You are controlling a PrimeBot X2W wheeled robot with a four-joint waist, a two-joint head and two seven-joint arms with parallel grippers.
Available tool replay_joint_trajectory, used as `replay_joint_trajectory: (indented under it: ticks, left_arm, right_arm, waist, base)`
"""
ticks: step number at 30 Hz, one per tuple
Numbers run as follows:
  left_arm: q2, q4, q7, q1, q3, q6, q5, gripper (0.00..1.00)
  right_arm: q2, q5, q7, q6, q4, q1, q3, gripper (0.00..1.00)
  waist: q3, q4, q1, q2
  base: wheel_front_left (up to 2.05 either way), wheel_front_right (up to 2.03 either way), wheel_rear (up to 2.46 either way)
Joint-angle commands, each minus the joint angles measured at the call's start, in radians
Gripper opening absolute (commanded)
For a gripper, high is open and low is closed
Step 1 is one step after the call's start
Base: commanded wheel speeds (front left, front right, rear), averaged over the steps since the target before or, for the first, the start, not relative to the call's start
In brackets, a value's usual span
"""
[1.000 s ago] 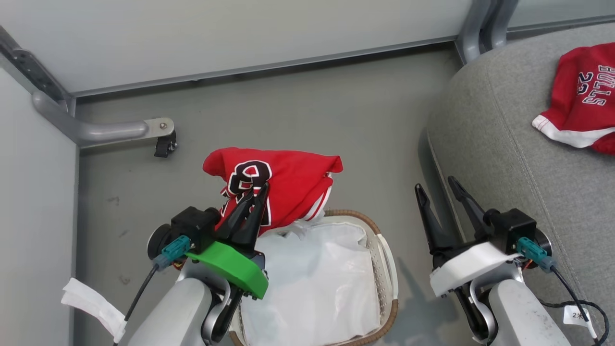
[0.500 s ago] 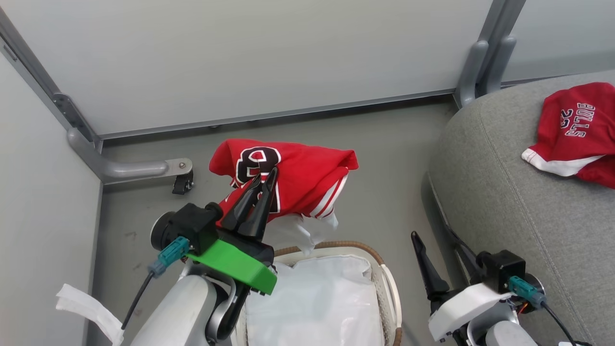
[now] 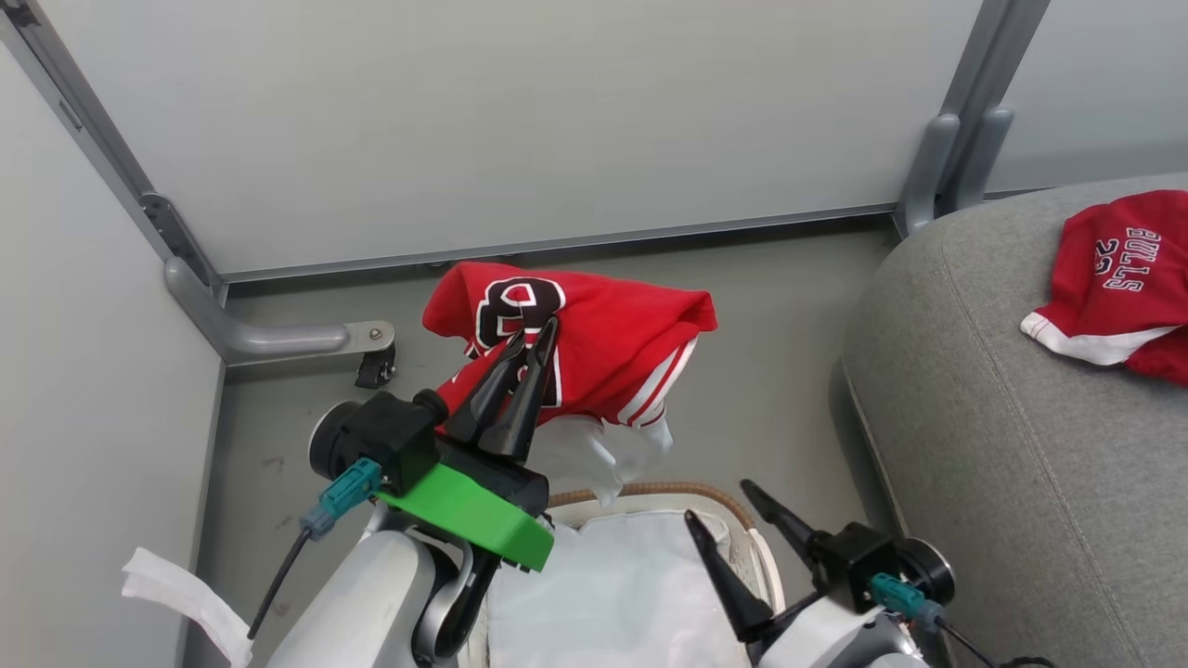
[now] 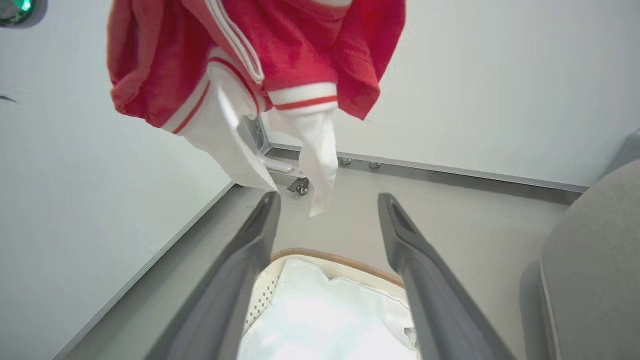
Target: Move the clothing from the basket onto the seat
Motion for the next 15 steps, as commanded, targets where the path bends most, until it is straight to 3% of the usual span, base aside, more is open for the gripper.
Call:
replay_joint_trajectory:
  ticks: [1, 8, 15]
  left_arm:
    - [0.001, -0.004, -0.004, 0.007, -0.003, -0.003, 0.0, 0.0]
    - [-0.008, -0.005, -0.004, -0.02, -0.032, -0.003, -0.004, 0.0]
    - [-0.014, 0.0, -0.004, -0.039, -0.067, -0.003, -0.016, 0.0]
  right_arm:
    - [-0.003, -0.001, -0.005, -0.001, -0.003, -0.02, 0.022, 1.0]
    - [-0.004, 0.018, -0.005, -0.001, 0.022, -0.119, 0.128, 1.0]
    - [-0.004, 0.016, -0.005, -0.001, 0.053, -0.198, 0.141, 1.0]
  waist:
    - [0.003, 0.004, 0.0001, 0.0]
    - [0.022, 0.027, 0.0001, 0.0]
    - [0.03, 0.059, 0.0001, 0.0]
  base:
    - [0.0, 0.0, 0.0]
    - [0.0, 0.0, 0.0]
    - [0.0, 0.0, 0.0]
